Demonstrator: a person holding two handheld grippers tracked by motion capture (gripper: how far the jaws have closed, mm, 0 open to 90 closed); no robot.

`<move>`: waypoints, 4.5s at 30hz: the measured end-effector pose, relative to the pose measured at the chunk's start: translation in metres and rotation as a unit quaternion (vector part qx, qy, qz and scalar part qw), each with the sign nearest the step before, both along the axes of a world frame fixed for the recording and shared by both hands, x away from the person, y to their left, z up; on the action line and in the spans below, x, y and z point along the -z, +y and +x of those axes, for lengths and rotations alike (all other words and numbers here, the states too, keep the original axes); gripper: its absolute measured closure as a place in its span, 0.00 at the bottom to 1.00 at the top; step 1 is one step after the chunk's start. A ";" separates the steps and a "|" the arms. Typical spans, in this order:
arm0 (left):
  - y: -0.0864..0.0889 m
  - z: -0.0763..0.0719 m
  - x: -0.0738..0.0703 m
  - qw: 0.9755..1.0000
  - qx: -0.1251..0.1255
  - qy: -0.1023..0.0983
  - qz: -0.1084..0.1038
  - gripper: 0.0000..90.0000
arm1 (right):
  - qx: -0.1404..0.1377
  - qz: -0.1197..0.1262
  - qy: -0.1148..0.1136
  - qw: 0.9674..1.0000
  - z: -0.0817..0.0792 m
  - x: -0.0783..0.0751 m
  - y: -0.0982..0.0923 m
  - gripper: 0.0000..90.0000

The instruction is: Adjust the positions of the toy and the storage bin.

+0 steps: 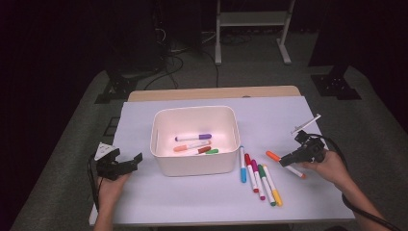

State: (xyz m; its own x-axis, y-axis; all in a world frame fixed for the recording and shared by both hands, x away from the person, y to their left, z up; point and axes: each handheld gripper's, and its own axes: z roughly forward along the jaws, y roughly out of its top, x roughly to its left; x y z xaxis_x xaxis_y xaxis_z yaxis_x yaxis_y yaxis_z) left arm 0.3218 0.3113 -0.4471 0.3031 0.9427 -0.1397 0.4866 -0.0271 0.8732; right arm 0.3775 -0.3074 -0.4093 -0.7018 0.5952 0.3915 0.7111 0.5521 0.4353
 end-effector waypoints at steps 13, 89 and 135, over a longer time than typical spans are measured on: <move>0.000 0.000 0.000 1.000 0.000 0.000 -0.001 0.00 | -0.023 0.012 -0.012 1.000 0.003 -0.050 0.009 0.84; -0.002 0.002 -0.001 1.000 0.006 -0.006 -0.009 0.00 | -0.281 -0.006 -0.023 0.960 0.043 -0.130 0.279 0.84; -0.001 0.002 -0.001 1.000 0.006 -0.006 -0.008 0.00 | -0.275 -0.027 -0.017 0.961 0.042 -0.104 0.283 0.76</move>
State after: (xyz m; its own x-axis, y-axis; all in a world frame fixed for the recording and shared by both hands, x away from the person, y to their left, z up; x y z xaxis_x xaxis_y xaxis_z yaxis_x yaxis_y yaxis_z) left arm 0.3239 0.3104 -0.4465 0.3162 0.9366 -0.1508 0.4753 -0.0189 0.8796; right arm 0.4200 -0.0248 -0.3052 -0.9278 0.1497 0.3417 0.2915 0.8624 0.4138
